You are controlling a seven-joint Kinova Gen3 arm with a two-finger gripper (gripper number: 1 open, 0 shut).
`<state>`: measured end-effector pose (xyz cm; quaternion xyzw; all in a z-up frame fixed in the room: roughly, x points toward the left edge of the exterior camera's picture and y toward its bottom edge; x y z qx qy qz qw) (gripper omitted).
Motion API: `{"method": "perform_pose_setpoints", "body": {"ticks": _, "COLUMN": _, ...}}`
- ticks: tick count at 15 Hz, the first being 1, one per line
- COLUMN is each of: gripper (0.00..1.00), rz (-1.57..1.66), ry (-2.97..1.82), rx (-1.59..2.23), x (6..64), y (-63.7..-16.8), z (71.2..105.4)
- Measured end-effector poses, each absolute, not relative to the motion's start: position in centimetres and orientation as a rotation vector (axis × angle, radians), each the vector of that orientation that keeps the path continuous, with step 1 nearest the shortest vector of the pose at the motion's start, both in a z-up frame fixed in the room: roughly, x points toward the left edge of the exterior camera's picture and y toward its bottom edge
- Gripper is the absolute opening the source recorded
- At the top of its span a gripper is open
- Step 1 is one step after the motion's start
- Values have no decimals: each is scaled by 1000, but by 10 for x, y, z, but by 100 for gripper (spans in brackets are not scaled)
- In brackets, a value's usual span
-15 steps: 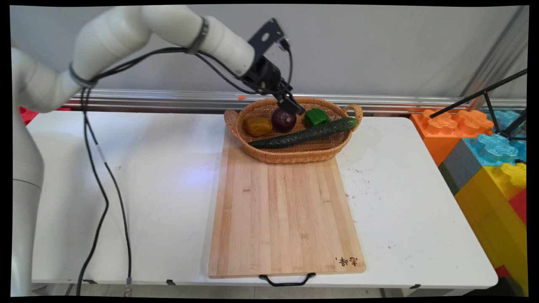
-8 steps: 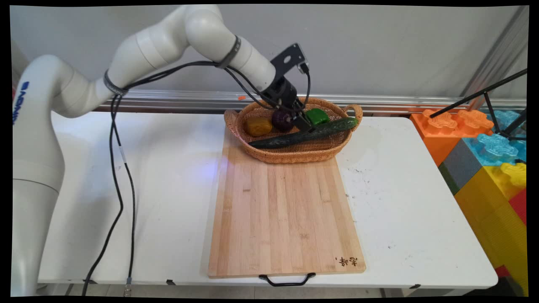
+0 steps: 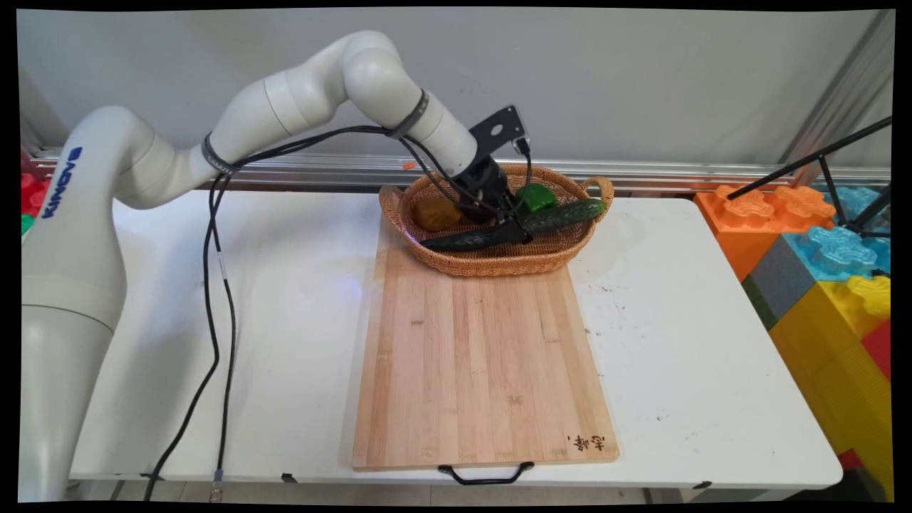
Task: Pick up the cucumber from the vegetable basket, then place the picked object on the cutting board
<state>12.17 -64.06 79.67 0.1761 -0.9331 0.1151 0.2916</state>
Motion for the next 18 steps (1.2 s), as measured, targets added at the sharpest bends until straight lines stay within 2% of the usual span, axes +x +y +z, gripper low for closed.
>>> {"method": "perform_pose_setpoints", "body": {"ticks": 1, "gripper": 0, "rz": 304, "ry": -2492, "rx": 462, "x": 120, "y": -641, "z": 794}}
{"method": "perform_pose_setpoints", "body": {"ticks": 10, "gripper": 0, "rz": 286, "ry": -2518, "rx": 416, "x": 121, "y": -629, "z": 792}}
{"method": "perform_pose_setpoints", "body": {"ticks": 13, "gripper": 0, "rz": 320, "ry": -2488, "rx": 386, "x": 119, "y": -618, "z": 809}}
{"method": "perform_pose_setpoints", "body": {"ticks": 18, "gripper": 0, "rz": 458, "ry": -2463, "rx": 257, "x": 103, "y": -593, "z": 862}}
